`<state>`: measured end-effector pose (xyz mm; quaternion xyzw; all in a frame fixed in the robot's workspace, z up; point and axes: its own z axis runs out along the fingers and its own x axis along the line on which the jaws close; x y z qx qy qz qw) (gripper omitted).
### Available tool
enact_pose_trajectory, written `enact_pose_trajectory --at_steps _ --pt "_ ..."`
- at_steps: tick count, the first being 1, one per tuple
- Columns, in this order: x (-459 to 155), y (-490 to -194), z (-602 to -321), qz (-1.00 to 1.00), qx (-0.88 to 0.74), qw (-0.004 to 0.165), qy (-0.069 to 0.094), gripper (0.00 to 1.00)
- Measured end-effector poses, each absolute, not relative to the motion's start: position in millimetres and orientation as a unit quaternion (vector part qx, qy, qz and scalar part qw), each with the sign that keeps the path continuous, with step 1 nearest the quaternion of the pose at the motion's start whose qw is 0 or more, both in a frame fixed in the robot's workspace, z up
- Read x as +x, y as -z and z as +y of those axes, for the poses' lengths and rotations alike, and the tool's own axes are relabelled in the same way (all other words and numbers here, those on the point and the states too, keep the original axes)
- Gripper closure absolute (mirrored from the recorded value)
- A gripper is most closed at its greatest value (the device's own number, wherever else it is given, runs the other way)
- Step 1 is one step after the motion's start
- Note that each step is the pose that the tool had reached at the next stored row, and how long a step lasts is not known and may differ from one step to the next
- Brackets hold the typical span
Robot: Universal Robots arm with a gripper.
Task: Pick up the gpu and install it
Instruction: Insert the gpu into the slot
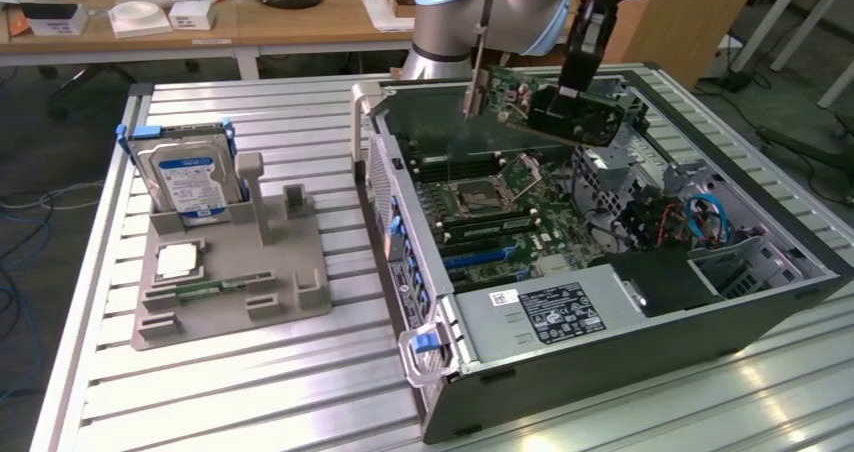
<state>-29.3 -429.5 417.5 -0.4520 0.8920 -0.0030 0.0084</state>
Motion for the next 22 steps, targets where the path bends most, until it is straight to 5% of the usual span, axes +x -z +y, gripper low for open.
enact_pose_trajectory --at_steps 22 --pt "-34.9 -415.1 -436.3 0.833 -0.553 0.009 0.002 0.74"
